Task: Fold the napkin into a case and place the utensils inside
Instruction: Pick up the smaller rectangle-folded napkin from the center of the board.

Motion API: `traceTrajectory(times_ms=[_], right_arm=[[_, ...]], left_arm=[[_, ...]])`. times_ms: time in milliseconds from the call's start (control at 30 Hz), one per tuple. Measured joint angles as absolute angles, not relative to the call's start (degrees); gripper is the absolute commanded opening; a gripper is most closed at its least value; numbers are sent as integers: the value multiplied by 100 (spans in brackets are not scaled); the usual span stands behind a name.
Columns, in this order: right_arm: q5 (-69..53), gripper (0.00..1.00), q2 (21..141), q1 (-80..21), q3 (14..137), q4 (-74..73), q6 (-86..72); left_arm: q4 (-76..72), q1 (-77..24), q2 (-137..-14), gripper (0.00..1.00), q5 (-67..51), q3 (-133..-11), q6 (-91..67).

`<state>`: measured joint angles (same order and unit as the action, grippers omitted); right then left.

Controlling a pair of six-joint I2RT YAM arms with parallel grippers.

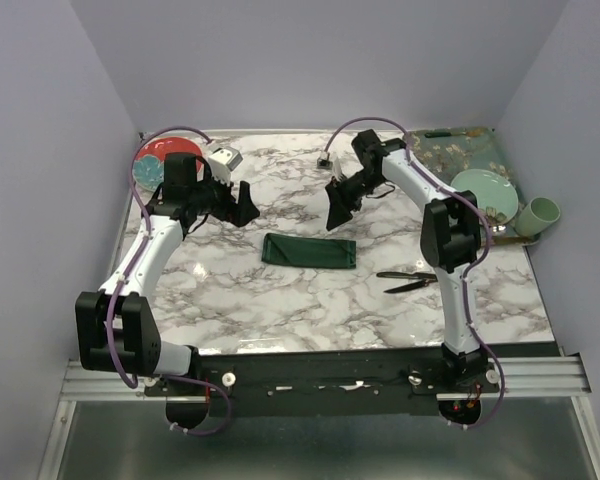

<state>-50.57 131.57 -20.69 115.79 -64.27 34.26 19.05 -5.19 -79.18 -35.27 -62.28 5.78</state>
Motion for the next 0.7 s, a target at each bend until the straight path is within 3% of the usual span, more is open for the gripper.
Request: traceTrajectory(times_ms=[700], right_arm=[[-4770,63,13743,-2335,11797,-6453,3457]], left_arm=[[1973,-519,-7990,91,-3826,-6134,469]])
